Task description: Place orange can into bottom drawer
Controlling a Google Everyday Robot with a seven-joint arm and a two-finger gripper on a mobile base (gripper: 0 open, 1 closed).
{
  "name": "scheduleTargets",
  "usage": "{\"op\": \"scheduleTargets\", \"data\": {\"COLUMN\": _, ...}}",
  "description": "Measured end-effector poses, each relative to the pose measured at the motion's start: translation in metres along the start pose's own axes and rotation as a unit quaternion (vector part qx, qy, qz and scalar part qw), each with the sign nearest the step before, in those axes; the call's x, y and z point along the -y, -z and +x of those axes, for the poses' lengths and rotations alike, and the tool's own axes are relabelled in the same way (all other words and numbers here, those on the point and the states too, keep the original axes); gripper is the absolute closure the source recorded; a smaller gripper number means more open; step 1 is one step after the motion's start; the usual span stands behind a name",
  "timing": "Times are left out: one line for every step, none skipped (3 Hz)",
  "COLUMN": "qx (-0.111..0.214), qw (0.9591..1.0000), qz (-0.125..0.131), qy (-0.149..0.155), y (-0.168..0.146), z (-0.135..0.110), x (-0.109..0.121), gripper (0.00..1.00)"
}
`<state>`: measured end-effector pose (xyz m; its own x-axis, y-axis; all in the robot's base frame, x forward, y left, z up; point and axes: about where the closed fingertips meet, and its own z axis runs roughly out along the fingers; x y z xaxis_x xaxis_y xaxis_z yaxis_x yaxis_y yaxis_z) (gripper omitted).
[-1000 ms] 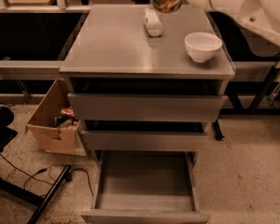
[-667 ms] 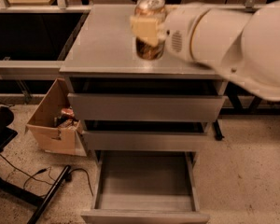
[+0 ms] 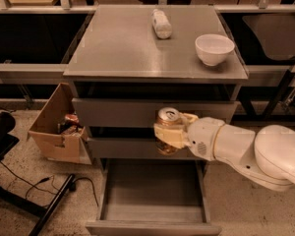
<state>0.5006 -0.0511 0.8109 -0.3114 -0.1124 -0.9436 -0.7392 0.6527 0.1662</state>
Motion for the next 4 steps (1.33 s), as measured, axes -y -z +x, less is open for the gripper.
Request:
{"op": "scheduleTargets", "data": {"qx": -0.02, "qw": 0.9998, "qz": -0.005, "qy": -0.001, "y": 0.001, "z": 0.065, "x": 0.079, "gripper": 1.0}}
{"op": "scheduleTargets", "data": {"qx": -0.025, "qw": 0.9995, "qz": 0.015, "qy": -0.015, "y": 0.013, "z": 0.084, "x": 0.109, "gripper": 1.0}}
{"op": "scheduleTargets", "data": {"qx": -0.025, "qw": 0.9995, "qz": 0.014, "qy": -0.015, "y": 0.012, "z": 0.084, "x": 0.108, "gripper": 1.0}}
{"op": "scheduleTargets", "data": {"qx": -0.04, "qw": 0.9991, "qz": 0.011, "qy": -0.009, "y": 0.001, "z": 0.122, "x": 0.117, "gripper": 1.0}}
